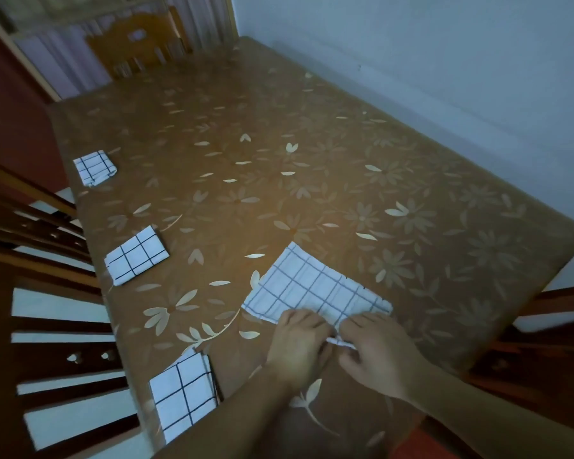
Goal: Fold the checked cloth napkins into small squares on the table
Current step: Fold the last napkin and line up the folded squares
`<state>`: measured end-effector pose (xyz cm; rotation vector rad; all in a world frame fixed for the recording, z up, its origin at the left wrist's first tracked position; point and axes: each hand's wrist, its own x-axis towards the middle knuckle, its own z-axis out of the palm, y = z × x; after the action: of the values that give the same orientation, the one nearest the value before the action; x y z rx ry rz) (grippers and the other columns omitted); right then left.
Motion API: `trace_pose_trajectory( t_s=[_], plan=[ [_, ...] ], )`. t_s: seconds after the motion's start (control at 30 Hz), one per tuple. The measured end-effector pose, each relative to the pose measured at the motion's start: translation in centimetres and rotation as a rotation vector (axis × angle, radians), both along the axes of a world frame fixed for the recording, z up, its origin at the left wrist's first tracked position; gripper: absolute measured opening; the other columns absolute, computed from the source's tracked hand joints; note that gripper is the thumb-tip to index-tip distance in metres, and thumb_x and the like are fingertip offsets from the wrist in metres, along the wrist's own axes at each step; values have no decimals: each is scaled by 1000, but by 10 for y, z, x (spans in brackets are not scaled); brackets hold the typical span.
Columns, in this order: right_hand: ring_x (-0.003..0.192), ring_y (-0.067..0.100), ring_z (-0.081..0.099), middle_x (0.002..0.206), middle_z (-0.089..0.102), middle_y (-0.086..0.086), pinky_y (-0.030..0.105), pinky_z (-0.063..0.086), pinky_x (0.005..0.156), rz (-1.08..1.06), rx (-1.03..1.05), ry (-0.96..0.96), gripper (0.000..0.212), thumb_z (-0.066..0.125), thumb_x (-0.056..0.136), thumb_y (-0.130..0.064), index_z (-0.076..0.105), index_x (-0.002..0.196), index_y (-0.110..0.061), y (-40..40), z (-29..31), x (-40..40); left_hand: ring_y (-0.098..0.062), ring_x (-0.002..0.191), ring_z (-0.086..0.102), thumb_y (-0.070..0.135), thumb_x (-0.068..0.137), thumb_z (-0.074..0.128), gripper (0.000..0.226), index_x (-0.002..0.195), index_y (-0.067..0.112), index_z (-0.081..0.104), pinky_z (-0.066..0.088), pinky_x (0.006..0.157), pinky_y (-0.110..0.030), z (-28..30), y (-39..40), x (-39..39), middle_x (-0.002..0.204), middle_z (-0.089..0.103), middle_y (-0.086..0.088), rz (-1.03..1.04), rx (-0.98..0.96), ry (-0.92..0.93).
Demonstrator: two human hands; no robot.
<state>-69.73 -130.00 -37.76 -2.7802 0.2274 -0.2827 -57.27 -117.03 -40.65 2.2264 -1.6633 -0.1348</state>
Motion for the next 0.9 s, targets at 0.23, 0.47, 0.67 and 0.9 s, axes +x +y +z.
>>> trace_pose_trajectory(
  t_s=[0.23,0.47,0.67,0.9],
  plan=[
    [130,15,46,139,51,-7,35,40,102,78,-26,268,72,61,75,-57,50,137,-21,-3,-19,-13,-13,82,63,6,64,55,32,83,25,72,48,76,-29,0,65,26,84,71,8,234,-27,553],
    [117,22,54,118,65,-3,43,46,92,170,-137,145,50,80,61,-29,70,109,-22,7,-32,-4,-9,79,68,-4,76,65,29,80,24,69,51,69,-25,-10,117,36,81,72,7,285,-68,829],
    [81,20,65,81,68,-6,43,53,75,136,-78,77,4,73,77,-23,72,80,-20,21,-33,-8,-15,66,60,17,87,63,14,74,17,69,46,61,-30,3,123,33,70,67,-2,343,22,695],
    [68,8,62,72,67,-6,16,44,62,-419,494,407,19,59,92,-35,65,77,-25,32,-14,-24,-6,67,66,29,87,68,11,79,24,75,49,60,-23,4,108,22,74,74,6,531,64,807]
  ],
)
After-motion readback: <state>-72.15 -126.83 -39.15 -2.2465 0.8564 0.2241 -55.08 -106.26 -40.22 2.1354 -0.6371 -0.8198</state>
